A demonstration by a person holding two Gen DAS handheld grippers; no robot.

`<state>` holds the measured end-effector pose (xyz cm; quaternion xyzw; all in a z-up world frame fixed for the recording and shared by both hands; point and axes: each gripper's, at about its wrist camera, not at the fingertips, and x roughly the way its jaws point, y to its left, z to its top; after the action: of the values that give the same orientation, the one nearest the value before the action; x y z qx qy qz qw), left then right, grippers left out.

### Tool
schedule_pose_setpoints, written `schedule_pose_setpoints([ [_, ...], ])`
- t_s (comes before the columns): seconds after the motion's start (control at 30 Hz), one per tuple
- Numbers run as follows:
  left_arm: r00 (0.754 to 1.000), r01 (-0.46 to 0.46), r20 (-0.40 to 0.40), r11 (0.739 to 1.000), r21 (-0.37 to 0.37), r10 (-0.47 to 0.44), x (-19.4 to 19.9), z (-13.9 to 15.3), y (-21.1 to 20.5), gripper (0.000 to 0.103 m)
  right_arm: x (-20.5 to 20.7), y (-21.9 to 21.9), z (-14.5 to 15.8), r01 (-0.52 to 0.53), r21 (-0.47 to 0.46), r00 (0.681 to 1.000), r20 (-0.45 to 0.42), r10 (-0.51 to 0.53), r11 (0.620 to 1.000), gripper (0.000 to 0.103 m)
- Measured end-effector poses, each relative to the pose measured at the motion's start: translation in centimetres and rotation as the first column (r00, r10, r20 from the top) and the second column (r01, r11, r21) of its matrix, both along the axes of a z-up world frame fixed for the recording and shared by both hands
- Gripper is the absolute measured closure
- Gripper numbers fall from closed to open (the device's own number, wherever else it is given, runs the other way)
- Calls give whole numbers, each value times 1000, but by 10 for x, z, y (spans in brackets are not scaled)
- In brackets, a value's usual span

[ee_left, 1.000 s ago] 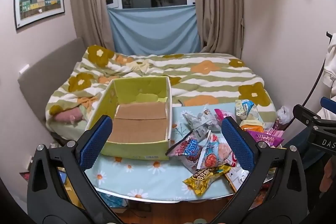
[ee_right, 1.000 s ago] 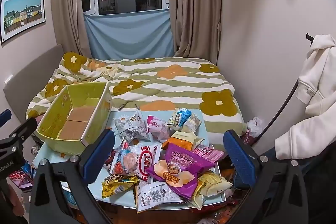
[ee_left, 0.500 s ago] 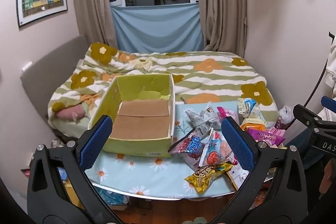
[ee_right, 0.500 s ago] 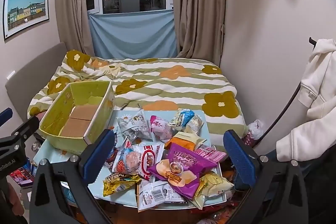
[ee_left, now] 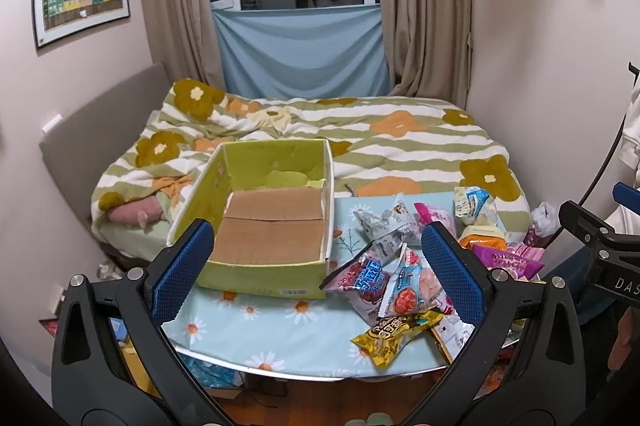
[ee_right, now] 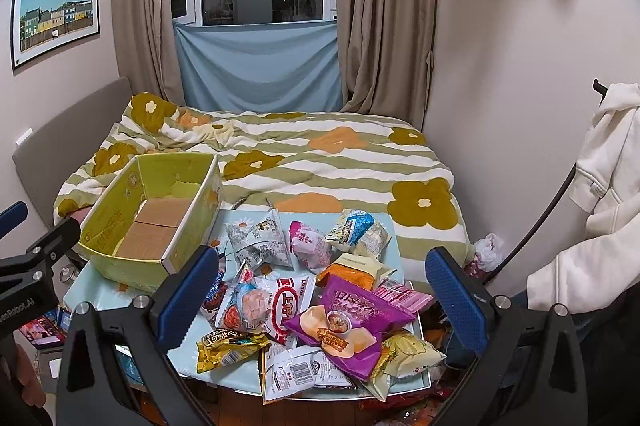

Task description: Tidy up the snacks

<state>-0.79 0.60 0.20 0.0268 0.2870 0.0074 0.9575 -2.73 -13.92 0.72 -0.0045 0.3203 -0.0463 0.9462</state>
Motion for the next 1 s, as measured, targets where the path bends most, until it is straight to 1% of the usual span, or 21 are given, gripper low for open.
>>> schedule_pose_setpoints([
  [0.67, 1000, 14, -25, 1000, -1, -14, 10, 1, -5, 0, -1, 3, -3, -23, 9, 1000, -8, 23, 1000, 0],
  [1.0, 999, 18, -43, 1000, -4, -18, 18, -7, -6, 0, 0, 5, -3, -26, 11, 1000, -13, 26, 1000, 0],
])
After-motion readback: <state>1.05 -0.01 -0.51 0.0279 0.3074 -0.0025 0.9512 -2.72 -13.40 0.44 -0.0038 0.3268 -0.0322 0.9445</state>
